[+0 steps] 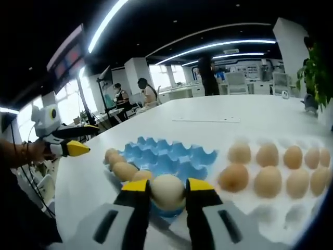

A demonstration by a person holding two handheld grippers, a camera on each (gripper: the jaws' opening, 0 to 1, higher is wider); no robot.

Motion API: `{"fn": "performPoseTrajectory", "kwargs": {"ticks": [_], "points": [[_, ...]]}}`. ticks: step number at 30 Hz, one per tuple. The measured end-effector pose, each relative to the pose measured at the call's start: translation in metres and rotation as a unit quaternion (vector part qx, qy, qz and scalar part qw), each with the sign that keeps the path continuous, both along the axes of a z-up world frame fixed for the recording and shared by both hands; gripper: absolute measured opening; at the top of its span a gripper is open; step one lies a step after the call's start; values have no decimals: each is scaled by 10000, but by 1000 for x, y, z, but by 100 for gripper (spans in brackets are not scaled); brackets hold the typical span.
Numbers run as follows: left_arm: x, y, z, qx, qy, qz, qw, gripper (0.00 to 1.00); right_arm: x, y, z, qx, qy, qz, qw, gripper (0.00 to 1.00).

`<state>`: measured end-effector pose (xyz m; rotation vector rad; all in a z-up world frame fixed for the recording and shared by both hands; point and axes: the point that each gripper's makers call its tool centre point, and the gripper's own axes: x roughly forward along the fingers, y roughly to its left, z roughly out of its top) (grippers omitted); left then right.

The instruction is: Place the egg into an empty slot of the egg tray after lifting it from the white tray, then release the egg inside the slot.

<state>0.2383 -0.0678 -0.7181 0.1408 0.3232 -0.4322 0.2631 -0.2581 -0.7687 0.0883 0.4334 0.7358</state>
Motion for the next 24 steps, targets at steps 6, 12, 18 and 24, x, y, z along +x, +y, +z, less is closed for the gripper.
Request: {"fn": "performPoseTrajectory", "kwargs": {"ticks": [6,12,18,24], "points": [[0,0,1,4,-11,8,10000,73,-1,0,-4,-2,22,-14,10000,27],[0,4,1,27,-10,37,10000,73,1,1,-3,38,5,-24,10000,27],[0,5,1,40,-2,36,10000,73,1,2,-4,111,30,-54,9999,27],[0,4,-1,32,26,29,10000,73,0,2,-5,35,-23,-30,10000,27]]}}
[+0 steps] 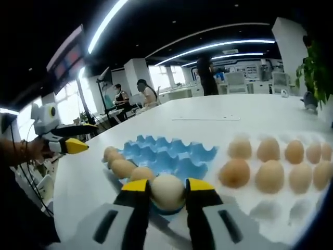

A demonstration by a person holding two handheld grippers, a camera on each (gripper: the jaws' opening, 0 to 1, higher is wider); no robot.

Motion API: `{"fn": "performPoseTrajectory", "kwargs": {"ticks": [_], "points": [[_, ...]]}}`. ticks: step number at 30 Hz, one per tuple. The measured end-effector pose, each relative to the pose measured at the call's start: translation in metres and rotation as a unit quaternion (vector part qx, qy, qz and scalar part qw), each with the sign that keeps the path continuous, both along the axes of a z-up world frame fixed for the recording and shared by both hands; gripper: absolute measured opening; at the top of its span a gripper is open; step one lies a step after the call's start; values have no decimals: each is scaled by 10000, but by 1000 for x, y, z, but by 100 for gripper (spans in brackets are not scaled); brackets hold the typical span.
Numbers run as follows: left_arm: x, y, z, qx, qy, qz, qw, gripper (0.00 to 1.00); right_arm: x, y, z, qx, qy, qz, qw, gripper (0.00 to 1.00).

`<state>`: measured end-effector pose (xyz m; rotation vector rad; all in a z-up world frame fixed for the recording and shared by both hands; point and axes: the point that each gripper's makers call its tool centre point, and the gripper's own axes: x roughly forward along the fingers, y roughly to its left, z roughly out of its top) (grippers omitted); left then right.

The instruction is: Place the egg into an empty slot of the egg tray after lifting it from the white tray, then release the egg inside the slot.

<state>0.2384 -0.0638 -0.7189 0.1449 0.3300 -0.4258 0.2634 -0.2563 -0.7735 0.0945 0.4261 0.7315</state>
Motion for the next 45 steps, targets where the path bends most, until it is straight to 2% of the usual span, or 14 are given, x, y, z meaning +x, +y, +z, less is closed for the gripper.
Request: {"fn": "performPoseTrajectory", "kwargs": {"ticks": [4,9,13,16,38,43,45], "points": [[0,1,0,18,0,25,10000,73,-2,1,-2,-362,-254,156,9989,27],[0,0,0,9,-15,13,10000,73,-2,0,-3,-480,-331,250,9980,27],[0,-1,0,16,-16,14,10000,73,-4,1,-5,-844,-588,454,9937,27],[0,-2,-1,37,-1,13,10000,73,-3,0,-4,-762,-531,425,9948,27],[1,-4,3,-22,-51,-3,10000,72,-8,-7,-4,-919,-577,484,9929,29],[2,-3,3,-42,-51,3,10000,72,-7,-15,14,-812,-771,318,9932,30],[2,-3,3,-36,-40,-11,10000,72,3,-29,22,-821,-875,-89,9927,29]]}}
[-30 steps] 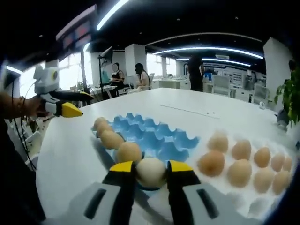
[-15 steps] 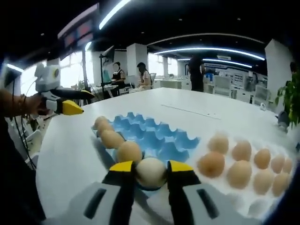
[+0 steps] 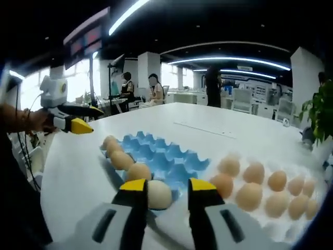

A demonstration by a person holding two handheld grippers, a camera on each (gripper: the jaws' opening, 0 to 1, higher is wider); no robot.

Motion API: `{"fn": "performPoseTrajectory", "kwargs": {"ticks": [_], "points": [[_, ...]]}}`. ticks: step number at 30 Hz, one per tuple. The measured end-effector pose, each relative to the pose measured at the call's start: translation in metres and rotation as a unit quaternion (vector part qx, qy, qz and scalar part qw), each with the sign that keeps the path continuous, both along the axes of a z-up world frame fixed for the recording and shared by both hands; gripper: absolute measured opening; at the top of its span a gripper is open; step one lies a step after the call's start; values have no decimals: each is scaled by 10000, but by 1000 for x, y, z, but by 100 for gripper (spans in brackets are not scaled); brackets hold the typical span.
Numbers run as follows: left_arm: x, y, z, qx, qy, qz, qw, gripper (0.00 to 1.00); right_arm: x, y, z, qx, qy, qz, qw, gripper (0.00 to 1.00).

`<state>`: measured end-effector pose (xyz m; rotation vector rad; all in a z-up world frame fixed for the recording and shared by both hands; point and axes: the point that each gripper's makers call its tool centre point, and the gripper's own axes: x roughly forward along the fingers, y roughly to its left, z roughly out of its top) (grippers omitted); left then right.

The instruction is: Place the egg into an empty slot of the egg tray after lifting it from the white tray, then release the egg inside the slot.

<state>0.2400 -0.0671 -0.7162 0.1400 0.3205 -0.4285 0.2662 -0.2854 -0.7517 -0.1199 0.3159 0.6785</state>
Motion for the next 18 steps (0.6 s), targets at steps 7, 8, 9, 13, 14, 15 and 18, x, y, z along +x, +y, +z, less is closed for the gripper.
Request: {"fn": "performPoseTrajectory", "kwargs": {"ticks": [7,8,9,13,14,15,18], "points": [[0,-2,0,-24,4,-29,10000,72,26,-40,5,245,223,-1080,9936,28],[0,-2,0,-33,2,-28,10000,72,28,-44,5,128,140,-1136,9933,28],[0,-1,0,-44,-7,-25,10000,72,30,-45,6,25,34,-1142,9935,28],[0,1,0,-28,-8,1,10000,71,37,-44,1,-13,113,-1177,9930,28],[0,2,1,-26,-16,8,10000,71,38,-43,-3,-8,182,-1192,9927,28],[0,2,1,-29,-15,16,10000,71,38,-40,-5,-47,192,-1169,9929,28],[0,4,1,-16,-15,38,10000,71,40,-36,-11,-171,233,-1107,9934,29]]}}
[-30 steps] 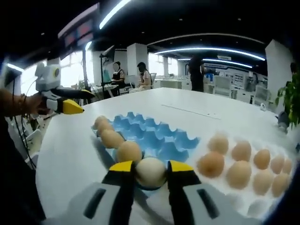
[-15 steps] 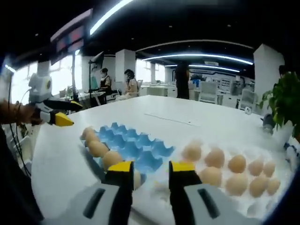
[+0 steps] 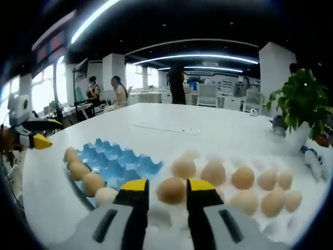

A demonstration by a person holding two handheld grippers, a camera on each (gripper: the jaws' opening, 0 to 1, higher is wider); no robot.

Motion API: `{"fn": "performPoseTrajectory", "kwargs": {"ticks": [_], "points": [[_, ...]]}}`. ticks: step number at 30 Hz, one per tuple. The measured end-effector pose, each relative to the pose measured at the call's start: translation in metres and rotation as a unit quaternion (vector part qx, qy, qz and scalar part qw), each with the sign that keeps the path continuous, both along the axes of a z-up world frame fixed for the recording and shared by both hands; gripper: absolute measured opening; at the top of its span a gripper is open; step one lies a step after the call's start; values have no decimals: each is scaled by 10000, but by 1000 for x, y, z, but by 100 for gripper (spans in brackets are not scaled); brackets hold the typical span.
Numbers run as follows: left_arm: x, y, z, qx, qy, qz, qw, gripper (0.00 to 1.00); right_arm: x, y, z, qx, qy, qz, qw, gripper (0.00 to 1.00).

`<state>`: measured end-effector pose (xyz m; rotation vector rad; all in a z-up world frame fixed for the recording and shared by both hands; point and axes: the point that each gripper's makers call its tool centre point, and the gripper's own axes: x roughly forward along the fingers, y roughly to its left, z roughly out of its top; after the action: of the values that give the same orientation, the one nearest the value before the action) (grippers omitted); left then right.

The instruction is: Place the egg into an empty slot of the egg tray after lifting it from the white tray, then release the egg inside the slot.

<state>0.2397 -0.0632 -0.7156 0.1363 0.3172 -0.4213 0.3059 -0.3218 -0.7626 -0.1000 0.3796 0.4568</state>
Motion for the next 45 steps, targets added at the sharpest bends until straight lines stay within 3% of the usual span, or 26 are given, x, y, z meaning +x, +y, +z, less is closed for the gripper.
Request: {"fn": "performPoseTrajectory", "kwargs": {"ticks": [5,10,11,14,19,27,29,32,37,45], "points": [[-1,1,-1,17,35,3,10000,71,4,1,-11,-109,296,13,9995,30],[1,0,-1,4,36,7,10000,71,7,1,-12,-447,290,171,9984,25],[1,-1,-1,0,34,3,10000,71,9,-3,-14,-801,197,256,9963,24],[1,-1,-2,-3,54,8,10000,71,9,0,-16,-1231,62,515,9910,25],[1,0,-4,-2,74,31,10000,70,10,1,-17,-1325,105,776,9881,24],[2,-1,-4,-11,64,41,10000,71,11,-6,-6,-562,216,541,9967,23],[2,-1,-5,-15,77,52,10000,71,9,-7,-6,-645,233,585,9959,23],[2,-2,-4,1,65,17,10000,70,9,-5,4,-383,203,510,9978,23],[2,-1,-3,-11,57,34,10000,71,12,-3,15,-276,59,511,9983,23],[3,0,-4,-7,85,54,9999,73,12,-5,20,-149,67,454,9988,23]]}}
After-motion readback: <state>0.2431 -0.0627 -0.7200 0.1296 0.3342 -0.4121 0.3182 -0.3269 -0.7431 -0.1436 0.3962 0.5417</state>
